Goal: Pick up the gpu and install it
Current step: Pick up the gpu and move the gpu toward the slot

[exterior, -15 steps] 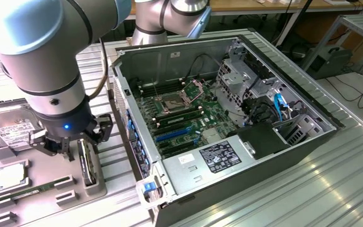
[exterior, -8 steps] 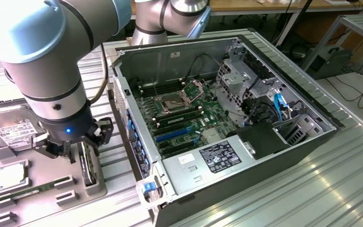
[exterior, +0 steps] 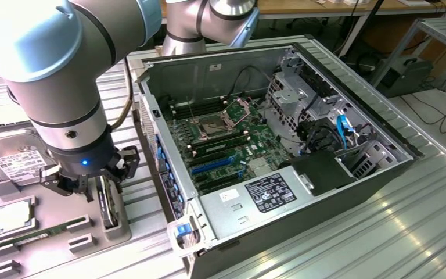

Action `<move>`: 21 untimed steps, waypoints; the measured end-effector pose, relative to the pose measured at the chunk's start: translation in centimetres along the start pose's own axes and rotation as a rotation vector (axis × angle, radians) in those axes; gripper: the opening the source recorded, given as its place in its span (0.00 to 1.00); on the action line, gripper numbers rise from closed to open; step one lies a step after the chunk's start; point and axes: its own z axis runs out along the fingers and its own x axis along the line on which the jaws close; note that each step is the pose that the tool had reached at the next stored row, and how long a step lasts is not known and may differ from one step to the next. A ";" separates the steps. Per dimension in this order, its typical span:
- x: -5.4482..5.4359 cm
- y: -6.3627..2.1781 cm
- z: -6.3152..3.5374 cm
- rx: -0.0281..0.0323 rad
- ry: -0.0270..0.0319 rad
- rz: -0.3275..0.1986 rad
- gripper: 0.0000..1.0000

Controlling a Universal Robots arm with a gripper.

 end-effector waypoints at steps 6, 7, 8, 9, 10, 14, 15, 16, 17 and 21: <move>0.0 0.00 0.01 -0.0001 -0.0001 0.000 0.39; 0.0 0.00 0.01 -0.0002 -0.0001 0.000 0.39; 0.0 0.00 0.01 -0.0001 -0.0001 0.000 0.39; 0.0 0.00 0.00 0.0000 0.0000 0.000 0.39; 0.0 0.00 0.00 -0.0001 0.0000 0.000 0.39; 0.0 0.00 0.04 -0.0003 0.0000 0.000 0.39; 0.0 0.00 0.04 -0.0002 0.0000 0.000 0.39; 0.0 0.00 0.04 -0.0002 0.0000 0.000 0.39; 0.0 0.00 0.05 -0.0003 0.0000 0.000 0.39; 0.0 0.11 0.06 -0.0003 -0.0002 0.000 0.39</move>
